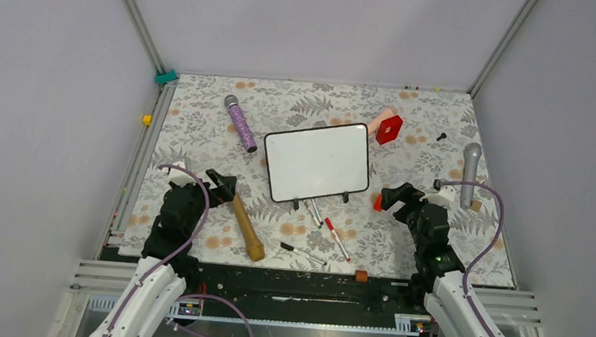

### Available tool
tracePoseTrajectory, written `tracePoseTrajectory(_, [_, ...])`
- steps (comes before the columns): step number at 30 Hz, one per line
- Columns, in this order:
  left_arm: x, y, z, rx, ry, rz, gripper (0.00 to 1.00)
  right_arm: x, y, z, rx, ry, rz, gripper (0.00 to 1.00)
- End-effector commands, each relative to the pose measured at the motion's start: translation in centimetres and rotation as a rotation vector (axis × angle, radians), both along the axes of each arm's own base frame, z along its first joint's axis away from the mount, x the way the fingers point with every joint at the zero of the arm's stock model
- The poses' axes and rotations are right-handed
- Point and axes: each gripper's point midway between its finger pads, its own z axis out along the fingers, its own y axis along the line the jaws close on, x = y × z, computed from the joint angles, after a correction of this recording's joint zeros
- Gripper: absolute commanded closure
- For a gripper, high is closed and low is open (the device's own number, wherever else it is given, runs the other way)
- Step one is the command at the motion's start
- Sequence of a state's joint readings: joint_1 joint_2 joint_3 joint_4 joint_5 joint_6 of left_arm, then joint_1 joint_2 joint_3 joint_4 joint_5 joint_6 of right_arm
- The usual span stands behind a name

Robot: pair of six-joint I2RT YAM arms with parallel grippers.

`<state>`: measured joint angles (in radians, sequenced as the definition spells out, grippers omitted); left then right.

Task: Write a sentence on the whiteboard
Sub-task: Open the whiteboard marker at the center of the board.

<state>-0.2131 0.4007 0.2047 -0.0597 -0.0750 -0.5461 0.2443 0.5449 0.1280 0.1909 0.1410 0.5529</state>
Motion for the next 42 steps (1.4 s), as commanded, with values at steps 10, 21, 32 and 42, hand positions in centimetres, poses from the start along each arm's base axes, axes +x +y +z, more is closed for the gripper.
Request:
tracePoseTrajectory(10, [0.3, 0.0, 0.9, 0.012, -0.041, -0.007, 0.01, -0.3, 2.0, 5.0, -0.005, 0.058, 0.106, 0.02])
tracePoseTrajectory(21, [0.2, -0.8, 0.9, 0.011, -0.049, -0.051, 0.01, -2.4, 10.6, 5.2, -0.289, 0.172, 0.459, 0.20])
tracePoseTrajectory(32, [0.2, -1.1, 0.7, 0.009, -0.040, -0.069, 0.01, -3.6, 19.5, 2.1, -0.403, 0.281, 0.644, 0.50])
tracePoseTrajectory(42, [0.3, -1.3, 1.0, 0.006, -0.054, -0.077, 0.02, -4.5, 23.9, -1.9, -0.521, 0.363, 0.723, 0.55])
